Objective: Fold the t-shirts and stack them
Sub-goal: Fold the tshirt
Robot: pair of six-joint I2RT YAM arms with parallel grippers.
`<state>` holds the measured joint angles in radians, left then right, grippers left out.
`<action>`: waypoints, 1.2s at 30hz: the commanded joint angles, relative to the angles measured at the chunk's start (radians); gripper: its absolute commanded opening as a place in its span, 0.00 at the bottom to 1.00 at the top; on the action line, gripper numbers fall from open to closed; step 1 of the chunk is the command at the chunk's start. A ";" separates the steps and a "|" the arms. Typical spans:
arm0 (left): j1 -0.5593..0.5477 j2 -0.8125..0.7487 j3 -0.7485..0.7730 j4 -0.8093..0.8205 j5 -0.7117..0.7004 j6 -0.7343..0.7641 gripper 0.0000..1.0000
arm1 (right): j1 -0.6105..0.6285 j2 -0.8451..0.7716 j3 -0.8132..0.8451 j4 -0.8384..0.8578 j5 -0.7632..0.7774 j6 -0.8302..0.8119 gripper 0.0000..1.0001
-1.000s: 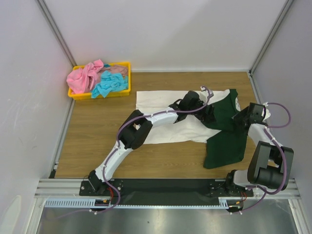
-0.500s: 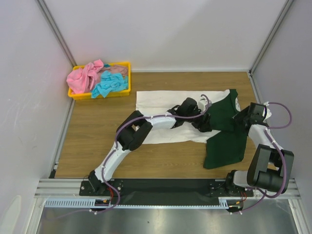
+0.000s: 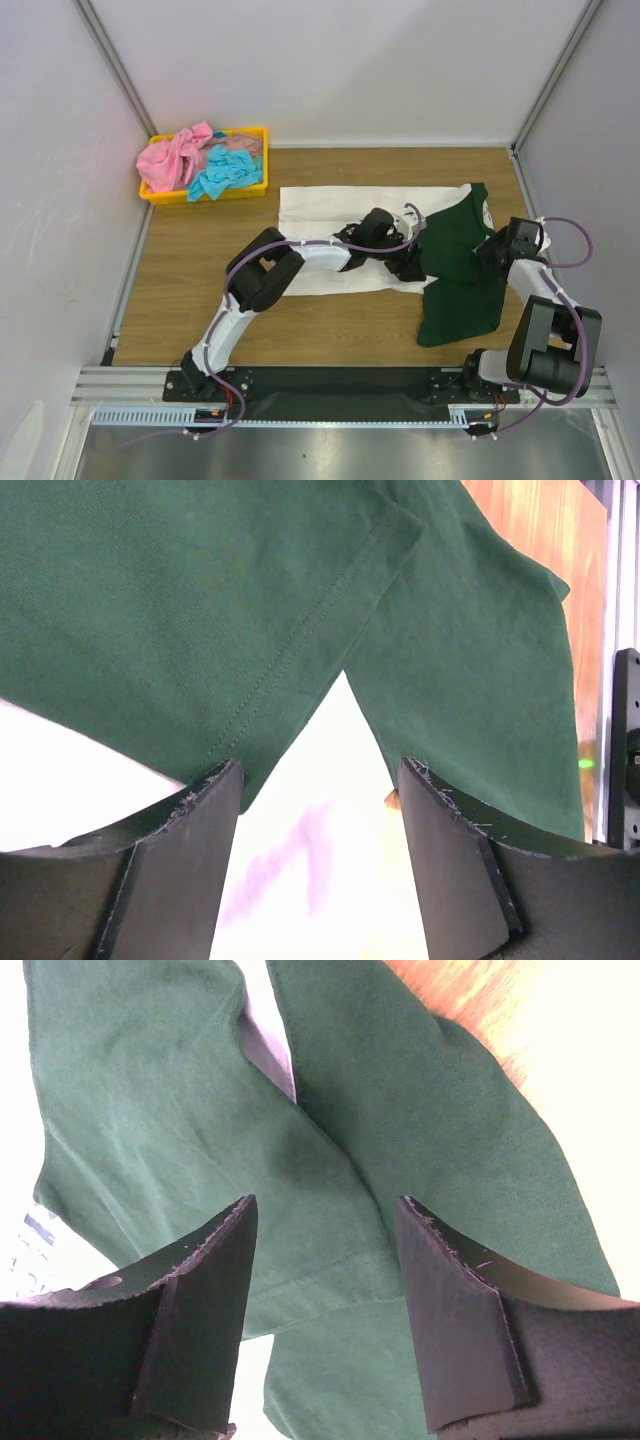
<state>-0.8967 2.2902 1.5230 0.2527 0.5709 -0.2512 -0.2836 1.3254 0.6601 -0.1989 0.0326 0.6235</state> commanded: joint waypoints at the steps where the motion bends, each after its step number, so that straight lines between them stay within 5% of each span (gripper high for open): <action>1: -0.007 -0.087 -0.004 0.028 -0.005 0.035 0.69 | -0.005 -0.028 0.009 0.001 -0.014 -0.022 0.62; 7: 0.016 -0.165 0.061 -0.104 -0.106 -0.011 0.72 | -0.005 -0.014 0.087 -0.007 0.009 -0.042 0.64; 14: 0.169 -0.279 0.059 -0.236 -0.247 -0.117 0.75 | -0.005 0.112 0.307 0.055 0.003 -0.136 0.66; 25: 0.353 -0.334 -0.041 -0.334 -0.529 -0.140 0.78 | 0.021 0.514 0.721 0.138 -0.145 -0.390 0.66; 28: 0.386 -0.325 -0.055 -0.348 -0.595 -0.135 0.78 | 0.073 0.610 0.836 0.092 -0.102 -0.499 0.64; 36: 0.450 -0.272 -0.040 -0.351 -0.600 -0.137 0.77 | 0.262 0.807 1.013 -0.002 0.331 -0.809 0.58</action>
<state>-0.4732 1.9976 1.4670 -0.0929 0.0010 -0.3771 -0.0685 2.0872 1.6073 -0.1596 0.1692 -0.0269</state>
